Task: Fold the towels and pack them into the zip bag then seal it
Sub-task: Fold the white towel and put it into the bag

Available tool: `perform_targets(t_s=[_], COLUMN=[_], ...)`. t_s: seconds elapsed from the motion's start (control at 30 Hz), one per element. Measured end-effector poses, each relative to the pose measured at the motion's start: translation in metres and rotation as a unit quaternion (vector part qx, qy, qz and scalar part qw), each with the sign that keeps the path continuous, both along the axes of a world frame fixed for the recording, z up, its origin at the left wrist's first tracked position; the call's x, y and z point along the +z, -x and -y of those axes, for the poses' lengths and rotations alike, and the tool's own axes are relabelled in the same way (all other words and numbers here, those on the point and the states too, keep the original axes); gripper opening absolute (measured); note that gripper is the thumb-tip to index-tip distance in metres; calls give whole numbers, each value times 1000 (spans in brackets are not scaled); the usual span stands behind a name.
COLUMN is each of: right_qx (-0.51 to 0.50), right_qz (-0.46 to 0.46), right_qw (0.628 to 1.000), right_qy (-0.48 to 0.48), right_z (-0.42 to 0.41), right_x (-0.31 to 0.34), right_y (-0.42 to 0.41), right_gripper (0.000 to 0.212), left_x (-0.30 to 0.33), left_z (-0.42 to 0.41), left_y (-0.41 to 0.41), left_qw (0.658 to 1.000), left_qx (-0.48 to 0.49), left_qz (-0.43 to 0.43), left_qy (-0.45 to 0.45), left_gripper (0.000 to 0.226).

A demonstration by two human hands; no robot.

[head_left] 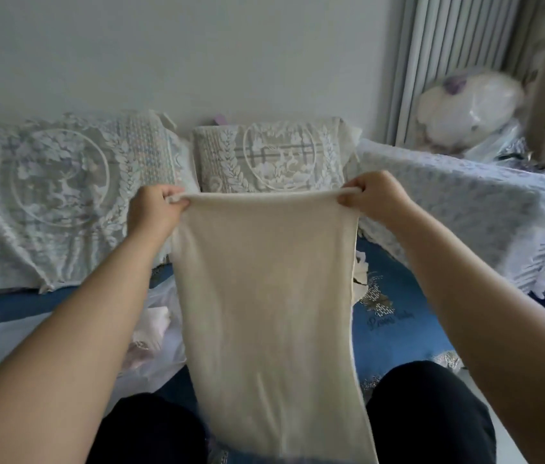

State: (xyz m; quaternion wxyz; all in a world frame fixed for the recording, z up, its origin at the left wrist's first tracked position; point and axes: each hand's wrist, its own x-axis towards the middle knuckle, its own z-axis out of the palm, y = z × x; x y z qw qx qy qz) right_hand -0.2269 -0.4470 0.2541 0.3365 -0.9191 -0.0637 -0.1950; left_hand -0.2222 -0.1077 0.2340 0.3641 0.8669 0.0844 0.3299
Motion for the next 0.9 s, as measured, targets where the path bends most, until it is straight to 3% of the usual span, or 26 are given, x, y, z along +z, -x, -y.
perform_targets(t_s=[0.1, 0.2, 0.27, 0.3, 0.4, 0.47, 0.53, 0.6, 0.67, 0.73, 0.8, 0.9], right_qx=[-62, -76, -64, -58, -25, 21, 109, 209, 277, 306, 335, 373], right_qz=[121, 331, 371, 358, 253, 149, 8, -156, -325, -439, -492, -534], right_qw=[989, 931, 915, 922, 963, 986, 991, 964, 904, 840, 796, 754], right_qy=[-63, -133, -143, -135, -91, -72, -71, -43, 30, 85, 109, 79], right_z=[-8, -14, -13, -12, 2, 15, 27, 37, 44, 45, 43, 37], right_x=[-13, -4, 0, -2, -29, -52, -72, -89, -104, -117, -126, -133], right_y=[-17, -16, -12, -10, -8, -1, 11, 23, 30, 32, 31, 30], right_gripper=[24, 20, 18, 17, 15, 12, 17, 23, 13, 10, 9, 11], left_x=[-14, 2, 6, 0, -34, -62, -83, -100, -110, -116, -117, -114], left_z=[2, 7, 8, 7, 2, 0, -6, -20, -32, -38, -37, -34], left_y=[-20, -26, -24, -22, -12, 4, 22, 35, 44, 48, 50, 49], left_qw=[990, 954, 935, 938, 967, 959, 957, 945, 881, 807, 750, 716], left_qx=[-7, -16, -28, -35, -102, -185, -217, -262, -326, -359, -383, -393], left_qz=[94, 264, 337, 334, 211, 111, 3, -159, -342, -467, -533, -571], left_qy=[101, 139, 110, 83, 100, 182, 191, 115, 30, -36, -80, -78], left_gripper=[28, 23, 18, 15, 4, 18, 26, 17, 8, 5, 12, 21])
